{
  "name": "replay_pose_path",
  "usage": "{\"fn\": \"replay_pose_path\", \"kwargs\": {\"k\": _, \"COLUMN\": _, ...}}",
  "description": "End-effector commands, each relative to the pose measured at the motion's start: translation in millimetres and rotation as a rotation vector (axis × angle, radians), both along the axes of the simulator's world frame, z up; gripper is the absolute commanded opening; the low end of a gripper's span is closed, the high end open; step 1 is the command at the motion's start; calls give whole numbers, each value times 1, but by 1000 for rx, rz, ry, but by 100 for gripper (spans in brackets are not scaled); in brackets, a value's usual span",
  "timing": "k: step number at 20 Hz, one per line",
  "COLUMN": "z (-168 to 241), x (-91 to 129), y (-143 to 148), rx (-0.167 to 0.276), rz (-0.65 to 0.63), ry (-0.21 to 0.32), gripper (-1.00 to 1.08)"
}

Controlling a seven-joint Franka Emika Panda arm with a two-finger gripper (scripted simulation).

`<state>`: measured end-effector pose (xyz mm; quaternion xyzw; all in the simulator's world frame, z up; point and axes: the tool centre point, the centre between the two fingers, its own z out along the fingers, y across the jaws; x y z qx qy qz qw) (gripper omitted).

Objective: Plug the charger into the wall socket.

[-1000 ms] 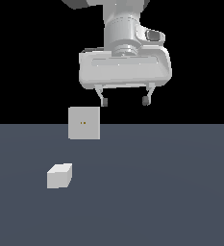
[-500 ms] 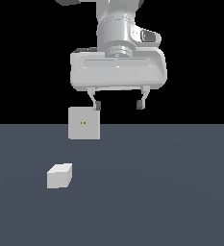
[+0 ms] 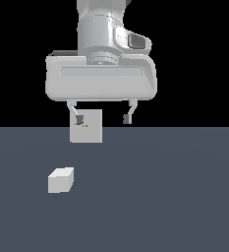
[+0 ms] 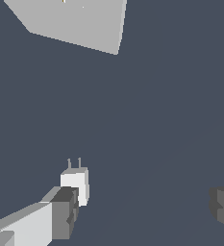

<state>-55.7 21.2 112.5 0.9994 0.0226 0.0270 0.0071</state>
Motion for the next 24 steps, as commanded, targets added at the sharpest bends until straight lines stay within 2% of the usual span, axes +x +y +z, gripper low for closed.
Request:
{"fn": "replay_pose_path", "kwargs": {"k": 1, "z": -8, "x": -7, "y": 11, "rx": 6, "rz": 14, "ry": -26, "gripper": 100}}
{"fn": "replay_pose_path", "kwargs": {"k": 13, "z": -40, "x": -30, "y": 53, "rx": 26, "rz": 65, "ry": -123, "gripper": 100}}
{"fn": "replay_pose_path", "kwargs": {"k": 24, "z": -50, "x": -35, "y": 65, "rx": 29, "rz": 79, "ry": -150, "gripper": 100}}
